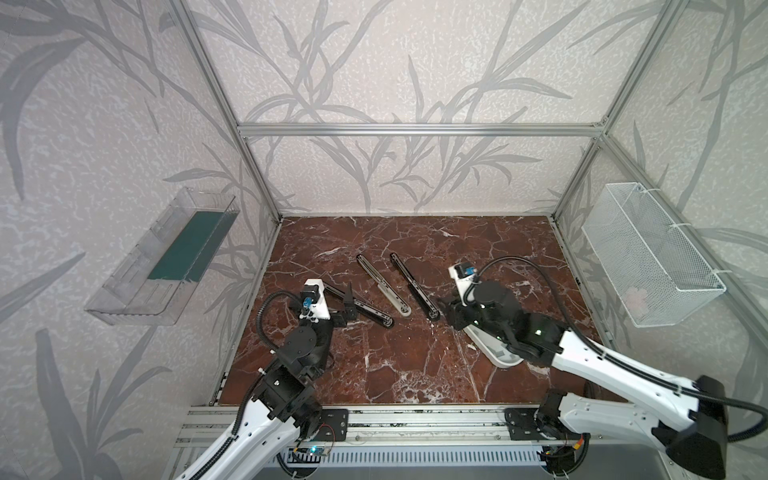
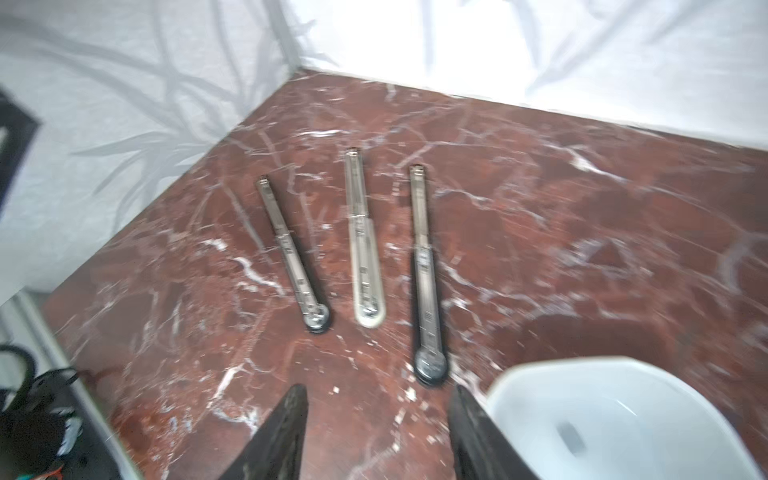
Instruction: Load the staples into the stapler
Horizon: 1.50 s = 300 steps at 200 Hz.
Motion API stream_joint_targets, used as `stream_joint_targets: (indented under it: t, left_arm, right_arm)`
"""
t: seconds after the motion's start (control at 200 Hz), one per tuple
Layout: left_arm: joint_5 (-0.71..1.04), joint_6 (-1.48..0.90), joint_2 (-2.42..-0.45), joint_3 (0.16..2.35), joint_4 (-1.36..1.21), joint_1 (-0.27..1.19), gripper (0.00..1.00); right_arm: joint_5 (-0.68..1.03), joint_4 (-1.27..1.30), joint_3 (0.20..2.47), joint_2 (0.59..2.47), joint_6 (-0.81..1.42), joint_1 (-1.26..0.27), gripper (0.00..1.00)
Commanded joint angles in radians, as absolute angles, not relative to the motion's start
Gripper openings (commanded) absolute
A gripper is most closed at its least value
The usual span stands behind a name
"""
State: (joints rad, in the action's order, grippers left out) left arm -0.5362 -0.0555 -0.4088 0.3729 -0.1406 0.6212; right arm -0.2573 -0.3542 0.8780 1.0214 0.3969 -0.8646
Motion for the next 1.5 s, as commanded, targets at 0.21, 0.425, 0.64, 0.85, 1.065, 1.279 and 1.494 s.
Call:
stream_joint_targets:
  t: [0.21,0.425,0.64,0.85,1.065,1.279,1.494]
  left_arm:
    - [-0.577,-0.075,-0.401,0.412,-0.048,0.616,0.99]
    - [-0.596,-0.078,-0.329,0.388,-0.055,0.616,0.99]
    - [-0.604,-0.067,-0.32,0.386,-0.061,0.616,0.99]
    - [-0.609,-0.061,-0.303,0.378,-0.07,0.617,0.99]
    - [-0.612,-0.058,-0.301,0.377,-0.068,0.616,0.99]
    - [-0.619,-0.055,-0.299,0.379,-0.065,0.616,0.99]
    - [-0.616,-0.052,-0.309,0.361,-0.111,0.616,0.99]
  right_arm:
    - [-0.225,-0.86,0.763,1.054,0.562,-0.65,0.39]
    - [-0.043,-0.825,0.766,1.229,0.577,-0.639,0.27]
    - [0.044,-0.702,0.784,1.313,0.629,-0.681,0.22]
    - [0.05,-0.572,0.884,1.409,0.723,-0.758,0.22]
    - [0.002,-0.449,1.013,1.595,0.726,-0.803,0.21]
    - [-0.168,-0.595,1.116,1.658,0.644,-0.804,0.23]
    - [-0.218,-0.632,1.04,1.615,0.657,-0.757,0.27]
